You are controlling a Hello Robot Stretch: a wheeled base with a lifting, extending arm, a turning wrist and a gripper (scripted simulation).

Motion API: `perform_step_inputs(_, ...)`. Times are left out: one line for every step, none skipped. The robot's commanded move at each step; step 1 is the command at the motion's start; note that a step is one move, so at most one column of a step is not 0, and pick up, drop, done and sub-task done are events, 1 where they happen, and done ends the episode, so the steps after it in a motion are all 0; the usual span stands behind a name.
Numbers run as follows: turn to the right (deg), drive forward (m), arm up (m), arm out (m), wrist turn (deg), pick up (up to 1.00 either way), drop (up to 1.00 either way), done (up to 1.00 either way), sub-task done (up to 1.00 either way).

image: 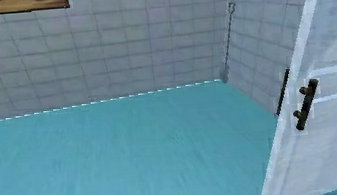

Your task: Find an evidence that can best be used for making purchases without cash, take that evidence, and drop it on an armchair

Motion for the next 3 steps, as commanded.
perform_step_inputs(0.0,0.15,0.00,0.00,0.0,0.00,0.00,0.00,0.00)
perform_step_inputs(45.0,0.00,0.00,0.00,0.0,0.00,0.00,0.00,0.00)
perform_step_inputs(0.0,0.30,0.00,0.00,0.0,0.00,0.00,0.00,0.00)
